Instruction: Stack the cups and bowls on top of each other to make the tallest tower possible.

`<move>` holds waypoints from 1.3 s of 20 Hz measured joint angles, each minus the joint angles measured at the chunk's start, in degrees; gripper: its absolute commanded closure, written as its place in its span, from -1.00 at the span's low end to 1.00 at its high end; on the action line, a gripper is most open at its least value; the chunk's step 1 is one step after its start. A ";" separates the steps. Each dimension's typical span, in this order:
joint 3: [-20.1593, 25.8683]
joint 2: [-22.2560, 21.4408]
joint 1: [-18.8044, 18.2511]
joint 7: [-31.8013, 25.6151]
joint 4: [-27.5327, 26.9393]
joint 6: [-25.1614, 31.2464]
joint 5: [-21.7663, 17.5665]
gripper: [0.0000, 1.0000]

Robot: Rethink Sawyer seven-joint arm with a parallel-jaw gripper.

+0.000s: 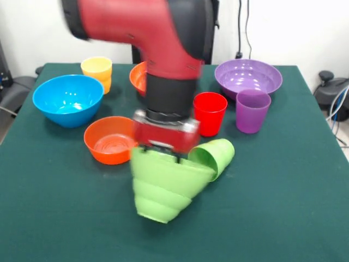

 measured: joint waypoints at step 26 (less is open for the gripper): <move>2.52 -7.84 -12.29 0.00 -2.79 14.60 -3.36 -1.00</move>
